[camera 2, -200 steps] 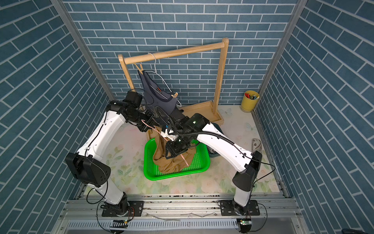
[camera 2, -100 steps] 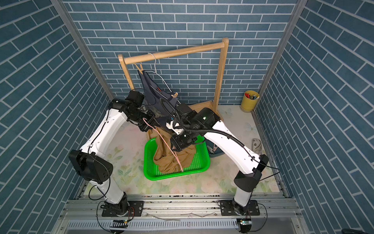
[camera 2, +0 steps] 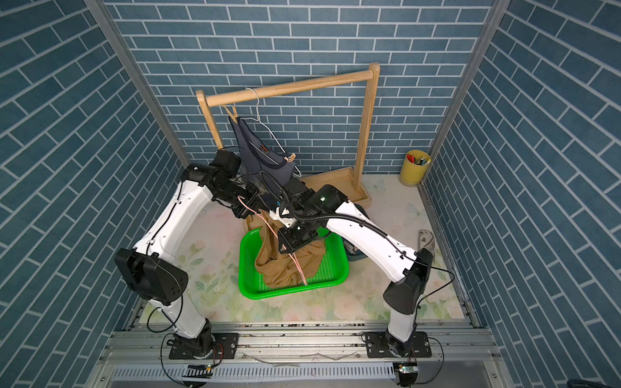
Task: Remove the clothespins securing tank tops to the hanger
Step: Remove the tank top from the hanger, then place the tank top in the basket.
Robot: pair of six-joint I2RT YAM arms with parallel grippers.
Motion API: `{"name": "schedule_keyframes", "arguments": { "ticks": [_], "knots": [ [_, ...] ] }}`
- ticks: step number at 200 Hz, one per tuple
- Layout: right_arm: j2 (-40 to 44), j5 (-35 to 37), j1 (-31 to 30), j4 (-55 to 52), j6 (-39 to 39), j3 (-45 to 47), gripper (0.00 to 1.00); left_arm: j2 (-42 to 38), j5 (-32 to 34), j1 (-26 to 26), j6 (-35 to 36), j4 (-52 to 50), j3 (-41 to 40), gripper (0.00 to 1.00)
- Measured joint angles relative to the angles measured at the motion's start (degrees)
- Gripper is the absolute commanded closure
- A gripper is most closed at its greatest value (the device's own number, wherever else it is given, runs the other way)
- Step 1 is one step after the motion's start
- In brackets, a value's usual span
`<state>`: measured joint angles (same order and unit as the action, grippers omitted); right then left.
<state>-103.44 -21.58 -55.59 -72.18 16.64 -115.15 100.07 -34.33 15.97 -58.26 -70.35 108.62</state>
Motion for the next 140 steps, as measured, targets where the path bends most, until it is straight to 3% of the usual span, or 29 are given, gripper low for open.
{"name": "schedule_keyframes", "arguments": {
  "ticks": [37,88,140],
  "knots": [
    [2.0,-1.9,-0.4,3.8,-1.1,5.3,1.0,0.0,-0.4,0.2,-0.3,1.3,-1.9,1.0],
    [14.3,-3.9,-0.2,10.2,-0.7,24.2,1.0,0.0,-3.4,4.0,0.6,0.1,-7.0,0.96],
    [21.5,-6.8,-0.2,11.1,1.8,32.5,1.0,0.2,-6.9,6.6,1.0,-0.3,-12.2,0.91]
  ]
}}
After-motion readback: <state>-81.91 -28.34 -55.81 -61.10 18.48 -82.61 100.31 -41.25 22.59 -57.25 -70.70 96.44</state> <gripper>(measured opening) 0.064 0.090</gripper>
